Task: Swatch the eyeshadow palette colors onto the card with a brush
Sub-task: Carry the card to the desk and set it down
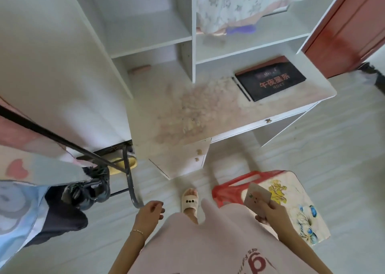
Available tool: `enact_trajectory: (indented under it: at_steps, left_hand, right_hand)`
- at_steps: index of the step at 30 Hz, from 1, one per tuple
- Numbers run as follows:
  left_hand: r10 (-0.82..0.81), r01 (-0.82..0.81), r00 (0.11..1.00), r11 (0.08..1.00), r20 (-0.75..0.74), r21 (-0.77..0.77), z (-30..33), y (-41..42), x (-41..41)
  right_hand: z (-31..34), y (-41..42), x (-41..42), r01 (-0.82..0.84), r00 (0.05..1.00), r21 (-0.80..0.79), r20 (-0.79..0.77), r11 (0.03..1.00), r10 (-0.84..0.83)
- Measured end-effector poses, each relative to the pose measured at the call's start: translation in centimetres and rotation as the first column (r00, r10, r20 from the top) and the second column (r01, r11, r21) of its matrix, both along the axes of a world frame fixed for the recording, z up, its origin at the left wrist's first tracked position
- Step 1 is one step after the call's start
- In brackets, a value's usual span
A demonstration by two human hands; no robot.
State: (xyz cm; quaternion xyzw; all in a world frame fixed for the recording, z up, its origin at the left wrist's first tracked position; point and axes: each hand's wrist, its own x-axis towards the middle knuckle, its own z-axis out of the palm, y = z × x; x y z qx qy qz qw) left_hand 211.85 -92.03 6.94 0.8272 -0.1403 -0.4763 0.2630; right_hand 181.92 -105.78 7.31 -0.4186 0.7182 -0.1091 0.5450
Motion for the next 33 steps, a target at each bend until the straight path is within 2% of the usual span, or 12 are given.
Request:
enact_trajectory:
  at_steps: [5, 10, 13, 18, 22, 25, 29, 33]
  left_hand:
    - [-0.247, 0.248, 0.968, 0.969, 0.051, -0.018, 1.9, -8.9, 5.4]
    - [-0.415, 0.419, 0.906, 0.907, 0.081, -0.048, 2.5, -16.2, 6.0]
    - [-0.464, 0.468, 0.884, 0.88, 0.063, -0.078, 2.5, -19.2, 4.1]
    - [-0.402, 0.407, 0.913, 0.901, 0.066, -0.149, 2.2, -23.8, 1.0]
    - [-0.344, 0.367, 0.927, 0.915, 0.152, -0.166, 1.4, -28.5, -0.5]
    - [-0.307, 0.358, 0.904, 0.924, 0.297, -0.133, 0.5, -32.7, -1.8]
    - [-0.29, 0.364, 0.829, 0.929, 0.477, -0.069, 0.0, -38.6, -4.4]
    - [-0.258, 0.332, 0.796, 0.942, 0.548, -0.04, -0.1, -42.8, -6.6]
  right_hand:
    - [2.1, -3.8, 3.7, 0.085, 0.996, -0.074, 0.024, 0.994, -0.083]
    - [2.5, -5.1, 3.3, 0.234, 0.972, -0.067, 0.014, 0.97, -0.233]
    - [1.8, -6.1, 2.4, 0.321, 0.947, -0.055, -0.008, 0.945, -0.322]
    - [0.5, -10.0, 1.3, 0.339, 0.941, -0.034, 0.004, 0.94, -0.339]
    - [0.6, -16.9, 0.2, 0.214, 0.975, -0.091, -0.04, 0.973, -0.219]
    - [1.9, -24.4, -0.1, -0.014, 0.994, -0.192, -0.113, 0.981, -0.008]
    - [3.8, -34.2, 1.6, -0.341, 0.94, -0.291, -0.09, 0.894, 0.329]
    - [3.8, -41.2, 3.7, -0.473, 0.877, -0.302, -0.069, 0.828, 0.476]
